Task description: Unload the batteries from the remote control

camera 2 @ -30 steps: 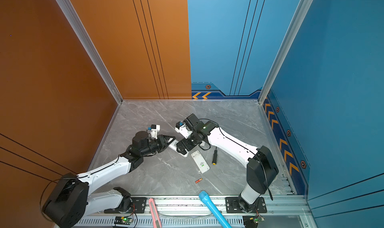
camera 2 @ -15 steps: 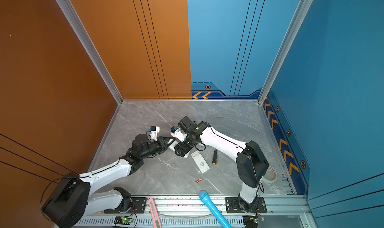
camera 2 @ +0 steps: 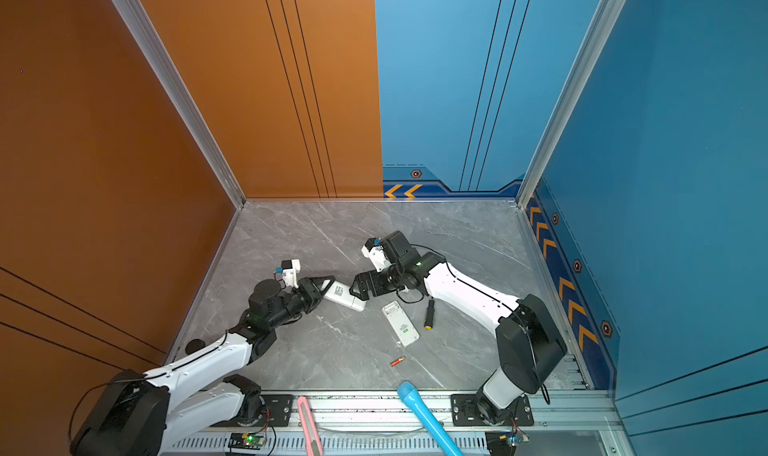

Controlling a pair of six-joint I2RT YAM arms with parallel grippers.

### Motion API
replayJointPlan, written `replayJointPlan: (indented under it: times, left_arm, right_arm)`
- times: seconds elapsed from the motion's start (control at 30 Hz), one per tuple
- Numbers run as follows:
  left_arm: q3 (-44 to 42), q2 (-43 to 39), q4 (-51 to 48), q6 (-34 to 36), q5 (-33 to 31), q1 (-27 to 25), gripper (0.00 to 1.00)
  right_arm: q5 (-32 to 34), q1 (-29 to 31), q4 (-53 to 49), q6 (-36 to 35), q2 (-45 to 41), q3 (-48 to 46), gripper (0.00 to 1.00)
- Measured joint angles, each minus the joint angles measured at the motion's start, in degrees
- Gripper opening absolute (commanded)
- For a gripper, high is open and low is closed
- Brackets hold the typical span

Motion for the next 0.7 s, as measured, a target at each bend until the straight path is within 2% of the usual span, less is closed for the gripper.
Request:
replayJointPlan:
  times: [0.3,0.5,0.7]
  left_arm:
    - [-2.27,-1.68,2.38,-3.08,-1.09,3.39,0.00]
    - [-2.51,-1.81,3.98,-4.98,-1.09,4.55,0.00]
    - [-2.75,-1.86,5.55,-6.45,-1.11,5.33,0.00]
  right_arm:
    - [-4.07,-2.89,20.20,19.65,-0.15,-9.18,0.85]
    - [-4.96,-2.78,30.82,27.04,1.66,-11.43,0.75]
    - [-5.88,-1.81,37.92,31.41,5.53,-12.11,0.67]
